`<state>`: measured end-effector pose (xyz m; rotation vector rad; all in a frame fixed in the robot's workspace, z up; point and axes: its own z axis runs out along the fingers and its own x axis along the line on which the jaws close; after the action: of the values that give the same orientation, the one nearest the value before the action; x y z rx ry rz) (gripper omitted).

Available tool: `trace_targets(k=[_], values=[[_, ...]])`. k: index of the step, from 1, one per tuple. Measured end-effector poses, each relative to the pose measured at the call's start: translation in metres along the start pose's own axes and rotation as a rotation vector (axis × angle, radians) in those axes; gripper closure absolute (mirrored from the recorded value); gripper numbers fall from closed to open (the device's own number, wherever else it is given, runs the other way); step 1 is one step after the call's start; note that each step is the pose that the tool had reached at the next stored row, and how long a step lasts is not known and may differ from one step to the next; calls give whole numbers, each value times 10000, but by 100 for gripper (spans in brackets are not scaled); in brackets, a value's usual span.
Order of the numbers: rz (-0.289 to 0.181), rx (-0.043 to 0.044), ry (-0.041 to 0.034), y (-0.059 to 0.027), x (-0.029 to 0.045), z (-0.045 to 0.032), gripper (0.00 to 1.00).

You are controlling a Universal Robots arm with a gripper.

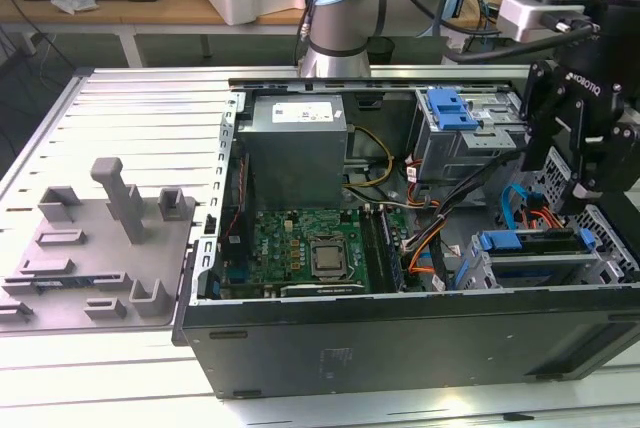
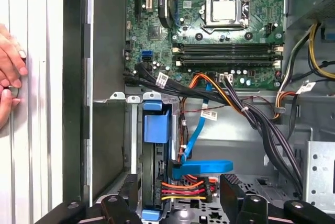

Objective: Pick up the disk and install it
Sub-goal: 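Insert the second disk wire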

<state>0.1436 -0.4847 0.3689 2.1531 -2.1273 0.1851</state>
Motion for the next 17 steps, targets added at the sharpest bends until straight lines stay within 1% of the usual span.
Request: trace_targets(k=[3, 4, 7, 9, 10, 17], values=[[-95, 16, 6, 24, 0, 1, 29], [-123, 21, 8, 38, -1, 1, 36], [-173, 37, 10, 88, -2, 4, 36], [-180, 57, 13, 145, -3, 9, 38], [-177, 57, 16, 144, -3, 10, 45], [-169, 55, 15, 145, -4, 11, 45]])
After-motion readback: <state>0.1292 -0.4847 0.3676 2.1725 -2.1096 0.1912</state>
